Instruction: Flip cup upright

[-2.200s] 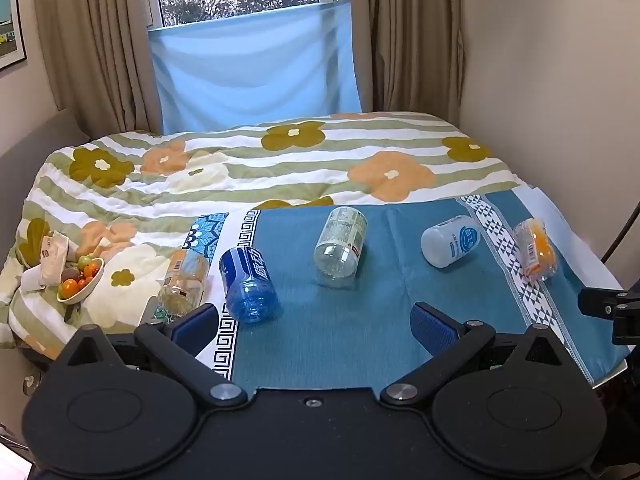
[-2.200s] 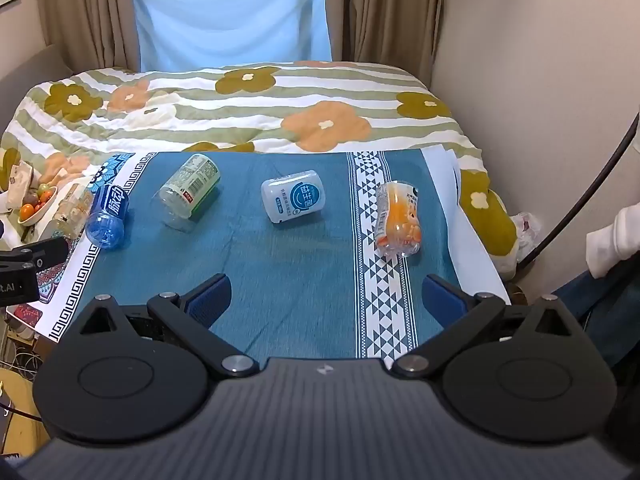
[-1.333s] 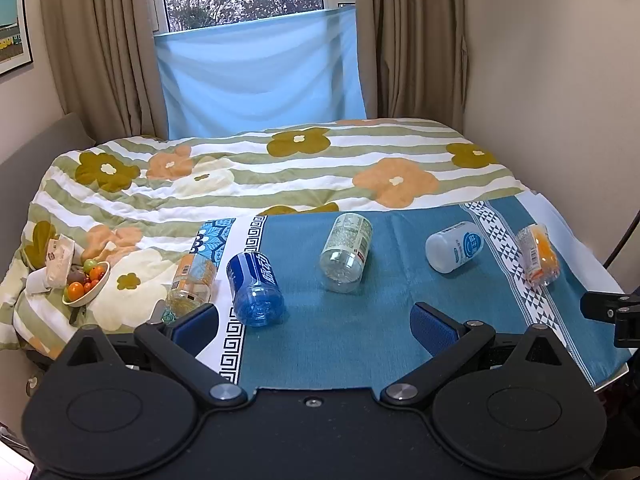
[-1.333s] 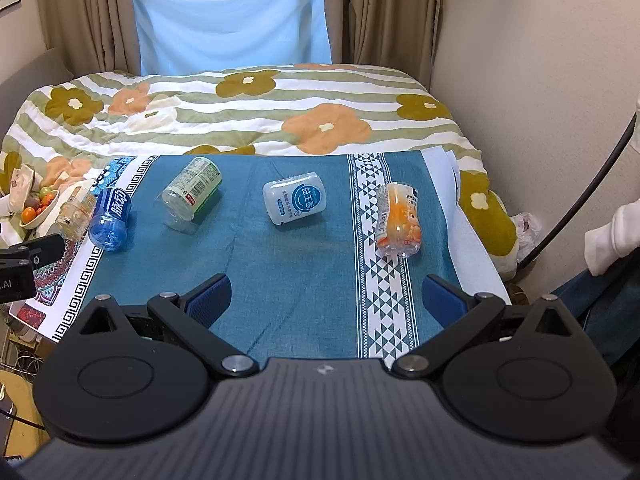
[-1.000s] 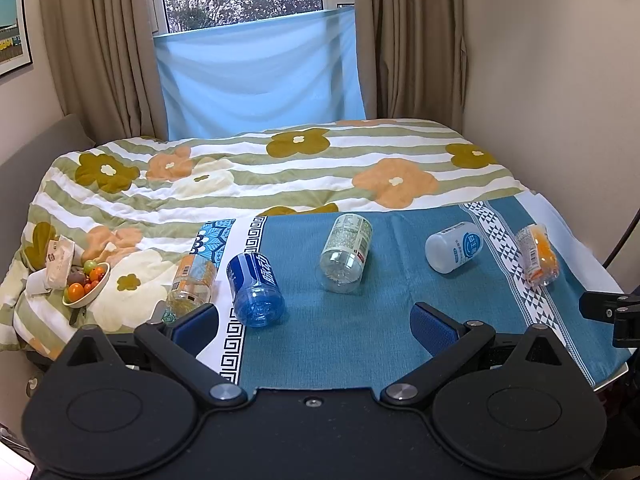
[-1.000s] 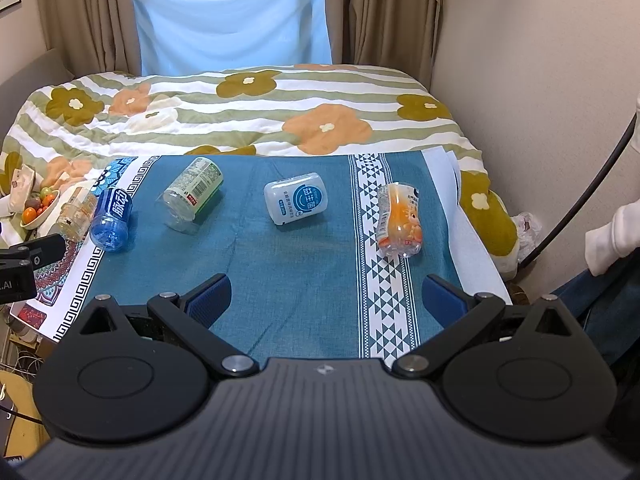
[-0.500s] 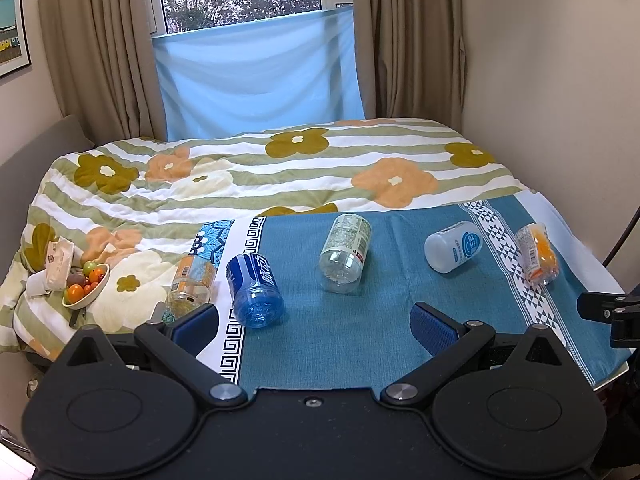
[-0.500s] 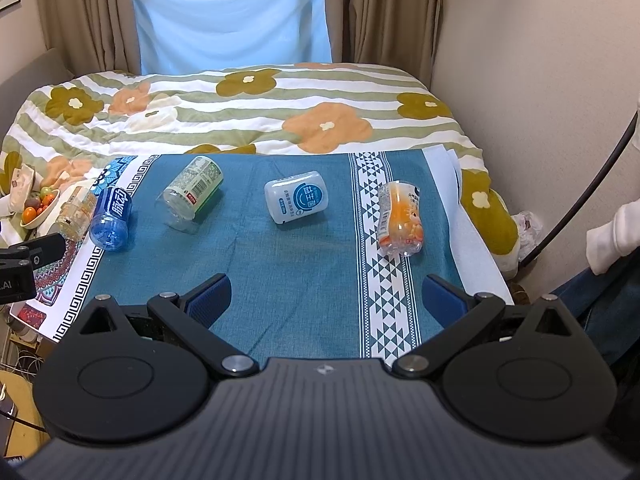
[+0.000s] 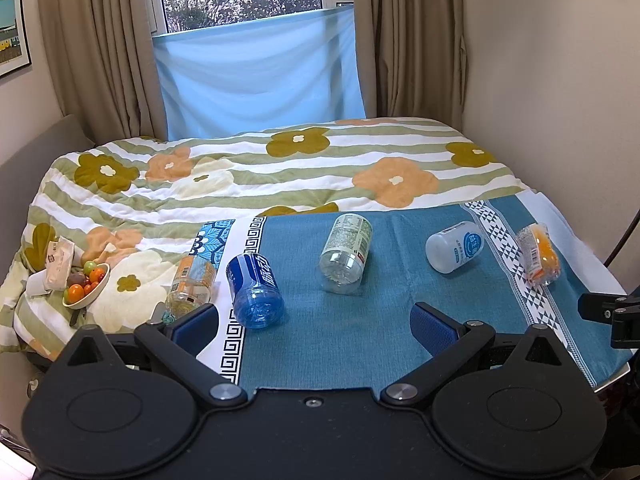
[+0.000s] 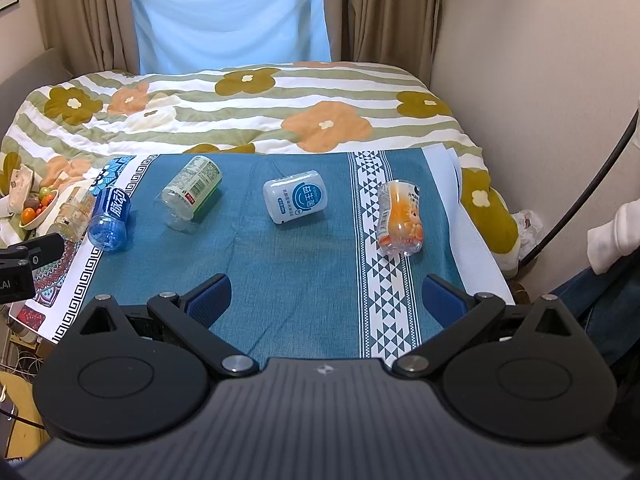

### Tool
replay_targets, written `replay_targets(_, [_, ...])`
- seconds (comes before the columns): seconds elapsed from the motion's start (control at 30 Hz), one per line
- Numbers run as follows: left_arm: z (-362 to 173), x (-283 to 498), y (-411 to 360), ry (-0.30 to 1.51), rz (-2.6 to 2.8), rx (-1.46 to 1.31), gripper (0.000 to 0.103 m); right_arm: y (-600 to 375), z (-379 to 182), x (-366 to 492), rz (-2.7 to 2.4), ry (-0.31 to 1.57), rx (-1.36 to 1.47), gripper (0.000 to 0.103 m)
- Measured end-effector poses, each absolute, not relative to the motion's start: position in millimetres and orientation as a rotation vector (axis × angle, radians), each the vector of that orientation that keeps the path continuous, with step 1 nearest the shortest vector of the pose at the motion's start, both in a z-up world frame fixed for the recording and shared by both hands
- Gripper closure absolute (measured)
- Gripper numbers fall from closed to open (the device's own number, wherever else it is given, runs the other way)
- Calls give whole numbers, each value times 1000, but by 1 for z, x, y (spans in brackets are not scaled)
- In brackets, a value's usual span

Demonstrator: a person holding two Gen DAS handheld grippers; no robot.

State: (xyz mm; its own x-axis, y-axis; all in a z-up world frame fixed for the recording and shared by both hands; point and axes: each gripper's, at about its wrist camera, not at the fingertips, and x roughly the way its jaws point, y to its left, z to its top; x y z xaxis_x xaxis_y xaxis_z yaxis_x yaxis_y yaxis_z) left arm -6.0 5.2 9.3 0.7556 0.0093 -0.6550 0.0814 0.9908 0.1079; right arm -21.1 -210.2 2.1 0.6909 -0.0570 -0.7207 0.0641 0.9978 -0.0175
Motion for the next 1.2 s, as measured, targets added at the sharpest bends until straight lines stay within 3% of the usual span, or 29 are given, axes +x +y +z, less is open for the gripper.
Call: replay_targets(1.2, [14, -1, 8, 727, -43, 124, 0, -209, 5, -18, -53, 818, 5, 0])
